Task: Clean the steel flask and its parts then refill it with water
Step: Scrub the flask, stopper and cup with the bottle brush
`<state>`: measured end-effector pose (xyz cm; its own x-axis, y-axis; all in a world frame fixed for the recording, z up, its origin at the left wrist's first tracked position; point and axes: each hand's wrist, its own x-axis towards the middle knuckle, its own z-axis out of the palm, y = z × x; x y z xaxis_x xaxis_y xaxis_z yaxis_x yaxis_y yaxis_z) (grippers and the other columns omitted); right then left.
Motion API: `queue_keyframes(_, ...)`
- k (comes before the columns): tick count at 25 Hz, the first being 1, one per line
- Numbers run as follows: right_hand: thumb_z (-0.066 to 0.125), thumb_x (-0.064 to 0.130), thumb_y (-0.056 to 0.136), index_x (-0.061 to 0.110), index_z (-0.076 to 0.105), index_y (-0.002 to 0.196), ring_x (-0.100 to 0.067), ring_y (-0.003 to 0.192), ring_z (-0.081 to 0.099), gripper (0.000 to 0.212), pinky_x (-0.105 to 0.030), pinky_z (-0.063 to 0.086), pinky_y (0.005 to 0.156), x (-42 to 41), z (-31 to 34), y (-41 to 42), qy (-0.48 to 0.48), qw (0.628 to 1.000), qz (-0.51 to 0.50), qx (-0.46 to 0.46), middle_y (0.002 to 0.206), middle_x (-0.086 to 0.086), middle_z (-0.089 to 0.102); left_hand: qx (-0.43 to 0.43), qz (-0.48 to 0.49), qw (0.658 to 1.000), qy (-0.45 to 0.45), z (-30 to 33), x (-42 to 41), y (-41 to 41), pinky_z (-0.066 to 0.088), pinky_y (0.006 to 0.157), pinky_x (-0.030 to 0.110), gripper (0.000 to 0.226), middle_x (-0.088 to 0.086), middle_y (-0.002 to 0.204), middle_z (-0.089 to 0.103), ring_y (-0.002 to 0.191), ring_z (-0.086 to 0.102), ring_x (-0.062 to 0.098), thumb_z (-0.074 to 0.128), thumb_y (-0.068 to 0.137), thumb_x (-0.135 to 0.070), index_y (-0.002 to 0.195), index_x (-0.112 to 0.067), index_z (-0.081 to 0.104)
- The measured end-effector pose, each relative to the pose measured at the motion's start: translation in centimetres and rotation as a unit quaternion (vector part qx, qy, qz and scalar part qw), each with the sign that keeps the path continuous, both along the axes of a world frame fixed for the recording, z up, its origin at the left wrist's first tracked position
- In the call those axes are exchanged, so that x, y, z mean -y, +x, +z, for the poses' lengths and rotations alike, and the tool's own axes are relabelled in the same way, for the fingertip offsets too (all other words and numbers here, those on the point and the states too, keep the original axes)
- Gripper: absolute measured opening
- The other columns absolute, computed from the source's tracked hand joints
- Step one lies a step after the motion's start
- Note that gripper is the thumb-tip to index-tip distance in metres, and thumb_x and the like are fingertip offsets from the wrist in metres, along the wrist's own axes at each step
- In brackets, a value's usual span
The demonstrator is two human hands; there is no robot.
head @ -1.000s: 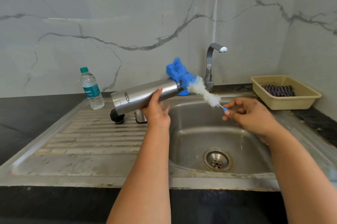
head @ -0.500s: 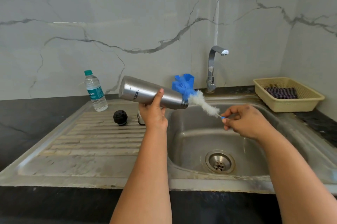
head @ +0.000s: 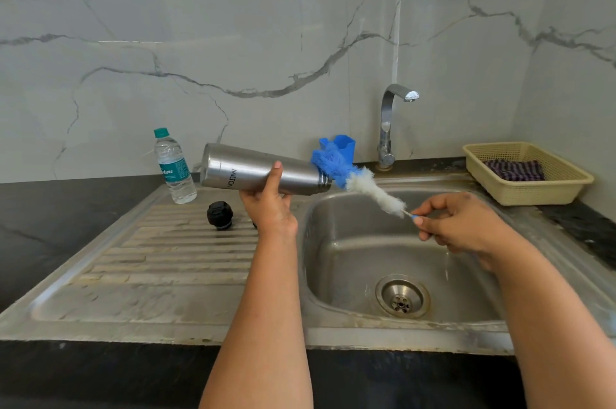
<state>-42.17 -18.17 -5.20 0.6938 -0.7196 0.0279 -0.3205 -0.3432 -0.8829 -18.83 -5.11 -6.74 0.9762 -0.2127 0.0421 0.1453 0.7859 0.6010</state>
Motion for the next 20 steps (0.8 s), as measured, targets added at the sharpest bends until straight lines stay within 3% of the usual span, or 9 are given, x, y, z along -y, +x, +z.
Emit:
queue_keyframes(2,0.067,0.012,0.089,0.011,0.068,0.089,-0.013,0.048,0.039,0.001,-0.020,0.029,0.039,0.3,0.0,-0.3,0.032,0.999,-0.003,-0.002,0.063,-0.008,0.067,-0.002,-0.016,1.000,-0.002,-0.2,0.2,-0.1,0.048,0.103,0.050,0.042,-0.001,0.129,0.062,0.118,0.060,0.016,0.077,0.081,-0.005,0.114,-0.023,0.057)
queue_keyframes(6,0.067,0.018,0.088,0.019,0.068,0.086,-0.015,0.053,0.047,0.002,-0.025,0.038,0.050,-0.2,-0.1,1.4,-0.062,0.996,-0.019,-0.058,0.064,-0.002,0.071,0.061,-0.041,0.996,0.043,-0.4,1.1,-1.1,0.051,0.101,0.043,0.061,0.002,0.129,0.062,0.116,0.063,0.016,0.077,0.081,-0.002,0.134,-0.017,0.051)
queue_keyframes(10,0.067,0.014,0.088,0.014,0.067,0.087,-0.016,0.051,0.044,0.001,-0.023,0.033,0.042,-0.3,0.5,-1.1,-0.004,0.999,0.008,-0.041,0.065,-0.008,0.070,0.040,0.000,0.999,0.011,-0.6,0.3,0.4,0.046,0.107,0.048,0.067,0.004,0.137,0.057,0.120,0.060,0.017,0.075,0.083,-0.002,0.140,-0.016,0.044)
queue_keyframes(15,0.067,0.020,0.088,0.020,0.069,0.084,-0.014,0.058,0.049,0.004,-0.027,0.040,0.060,-1.0,0.0,1.4,-0.079,0.995,-0.020,-0.056,0.064,0.000,0.071,-0.022,0.014,0.999,0.031,-0.4,0.9,-0.1,0.048,0.105,0.044,0.069,0.001,0.127,0.057,0.116,0.060,0.016,0.080,0.081,-0.011,0.132,-0.017,0.033)
queue_keyframes(17,0.067,0.017,0.088,0.017,0.069,0.085,-0.014,0.053,0.048,0.004,-0.025,0.039,0.053,-0.9,0.3,0.6,-0.056,0.995,-0.013,-0.081,0.064,-0.002,0.071,-0.012,0.035,0.996,0.080,-0.7,0.9,-0.3,0.049,0.101,0.034,0.073,0.001,0.124,0.059,0.109,0.061,0.012,0.086,0.074,-0.016,0.127,-0.018,0.037)
queue_keyframes(20,0.065,0.008,0.090,0.006,0.068,0.090,-0.013,0.044,0.038,0.004,-0.021,0.027,0.041,-0.2,1.1,-1.8,0.038,0.996,0.006,-0.077,0.063,-0.010,0.067,-0.004,0.039,0.997,0.061,-0.7,0.5,0.0,0.052,0.098,0.033,0.061,0.000,0.117,0.063,0.104,0.065,0.012,0.087,0.072,-0.013,0.120,-0.018,0.049)
